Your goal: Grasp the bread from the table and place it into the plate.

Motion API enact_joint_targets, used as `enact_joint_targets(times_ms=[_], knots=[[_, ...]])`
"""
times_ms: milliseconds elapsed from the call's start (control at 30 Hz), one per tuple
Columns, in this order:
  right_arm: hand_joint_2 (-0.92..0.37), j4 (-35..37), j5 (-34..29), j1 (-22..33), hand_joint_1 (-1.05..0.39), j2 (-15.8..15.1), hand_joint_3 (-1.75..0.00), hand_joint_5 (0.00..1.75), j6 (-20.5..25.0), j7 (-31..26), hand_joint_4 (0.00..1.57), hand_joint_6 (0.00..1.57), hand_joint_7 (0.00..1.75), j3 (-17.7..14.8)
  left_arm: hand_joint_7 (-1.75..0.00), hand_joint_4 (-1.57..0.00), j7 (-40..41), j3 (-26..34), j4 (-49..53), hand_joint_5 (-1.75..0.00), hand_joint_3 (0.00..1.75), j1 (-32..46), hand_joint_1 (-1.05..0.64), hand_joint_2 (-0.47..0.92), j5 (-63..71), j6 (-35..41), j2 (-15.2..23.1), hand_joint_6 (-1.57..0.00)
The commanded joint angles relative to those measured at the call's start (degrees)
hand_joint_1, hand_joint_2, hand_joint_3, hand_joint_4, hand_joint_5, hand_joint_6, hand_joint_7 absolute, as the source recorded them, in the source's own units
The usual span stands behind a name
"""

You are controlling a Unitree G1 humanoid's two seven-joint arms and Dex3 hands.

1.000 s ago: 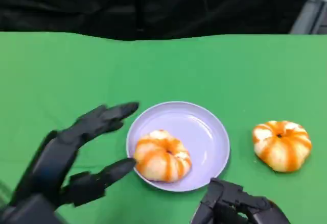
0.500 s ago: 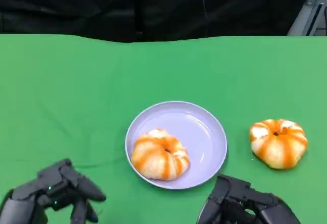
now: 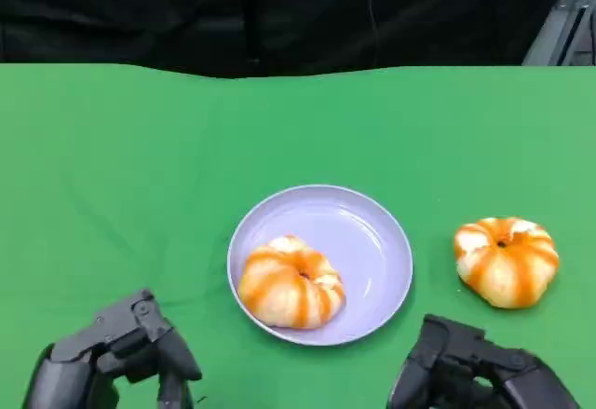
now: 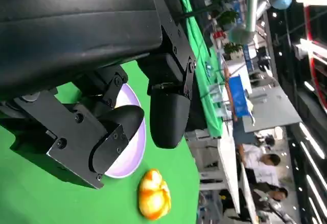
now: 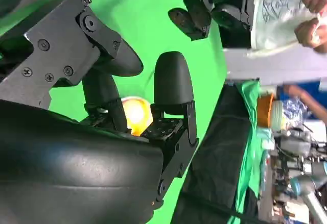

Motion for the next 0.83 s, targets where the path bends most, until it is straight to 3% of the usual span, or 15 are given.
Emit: enact_joint_targets(times_ms=[33, 833], knots=[[-0.36, 1.5, 0.8, -0.1, -0.08, 0.2, -1.30, 1.67, -2.3, 0.0, 0.66, 0.66, 1.47, -1.1, -1.57, -0.96, 0.7, -0.1, 0.7, -1.71, 1.54, -0.4, -0.03, 0.32, 1.2, 0.1, 0.9, -0.86], [-0.36, 2.2, 1.2, 0.3, -0.06, 0.4, -1.31, 1.69, -2.8, 0.8, 0.65, 0.64, 1.49, -1.3, -1.59, -0.91, 0.1, -0.5, 1.1, -1.71, 1.51, 0.8, -0.03, 0.33, 0.4, -0.5, 2.0, -0.83]])
